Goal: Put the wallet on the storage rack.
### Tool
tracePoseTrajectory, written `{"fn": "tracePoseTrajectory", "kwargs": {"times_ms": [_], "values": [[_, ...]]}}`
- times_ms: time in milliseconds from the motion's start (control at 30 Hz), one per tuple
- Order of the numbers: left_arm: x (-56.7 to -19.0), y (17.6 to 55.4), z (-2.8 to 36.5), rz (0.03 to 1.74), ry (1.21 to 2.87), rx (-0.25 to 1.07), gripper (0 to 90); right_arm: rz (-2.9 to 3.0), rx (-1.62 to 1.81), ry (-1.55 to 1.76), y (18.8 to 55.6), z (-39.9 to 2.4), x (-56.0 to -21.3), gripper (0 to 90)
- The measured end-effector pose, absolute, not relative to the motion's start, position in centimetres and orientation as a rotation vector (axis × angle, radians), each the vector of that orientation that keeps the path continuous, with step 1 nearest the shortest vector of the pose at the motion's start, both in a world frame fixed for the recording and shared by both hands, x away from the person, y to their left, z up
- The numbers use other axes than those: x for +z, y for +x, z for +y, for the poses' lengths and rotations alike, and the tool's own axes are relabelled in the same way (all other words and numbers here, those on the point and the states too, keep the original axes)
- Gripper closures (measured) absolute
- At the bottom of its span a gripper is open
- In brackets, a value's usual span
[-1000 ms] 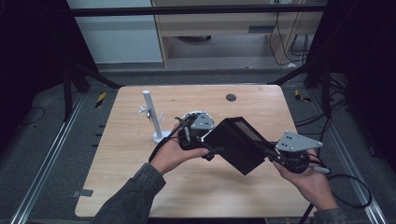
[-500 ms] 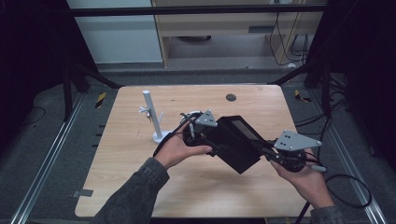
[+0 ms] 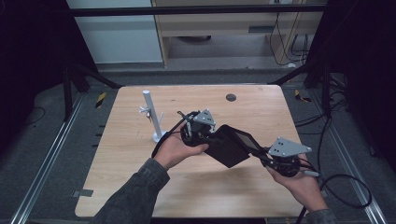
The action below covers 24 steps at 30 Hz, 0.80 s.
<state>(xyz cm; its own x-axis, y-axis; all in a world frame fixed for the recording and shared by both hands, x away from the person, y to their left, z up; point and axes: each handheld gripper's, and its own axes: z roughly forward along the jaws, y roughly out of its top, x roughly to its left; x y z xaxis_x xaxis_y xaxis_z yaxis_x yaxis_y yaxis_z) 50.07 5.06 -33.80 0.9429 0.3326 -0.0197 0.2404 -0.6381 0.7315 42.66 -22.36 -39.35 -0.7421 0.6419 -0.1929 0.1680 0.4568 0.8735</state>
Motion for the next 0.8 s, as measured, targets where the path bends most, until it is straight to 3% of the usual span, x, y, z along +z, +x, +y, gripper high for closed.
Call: {"fn": "tracePoseTrajectory", "kwargs": {"times_ms": [100,133,167,200,233,333,500,800], "values": [[-33.1,49.8,5.1,0.412,2.32,0.173,79.1,2.195,1.267,0.69,42.7,-22.1,-40.1,80.9],[-32.4,49.8,5.1,0.414,2.339,0.21,79.2,2.217,1.286,0.709,42.9,-21.7,-40.9,69.9],[-32.4,49.8,5.1,0.414,2.339,0.21,79.2,2.217,1.286,0.709,42.9,-21.7,-40.9,69.9],[-31.9,49.8,5.2,0.416,2.349,0.25,79.3,2.25,1.269,0.735,42.9,-21.3,-41.6,52.7],[-31.9,49.8,5.2,0.416,2.349,0.25,79.3,2.25,1.269,0.735,42.9,-21.3,-41.6,52.7],[-30.7,50.0,5.9,0.43,2.358,0.3,79.3,2.246,1.257,0.84,42.5,-20.8,-44.1,27.6],[-29.8,50.1,6.7,0.443,2.364,0.324,79.3,2.175,1.208,1.039,43.1,-21.7,-47.2,14.4],[-27.2,50.3,9.0,0.51,2.318,0.352,79.2,2.084,1.032,1.322,44.7,-23.5,-48.9,8.7]]}}
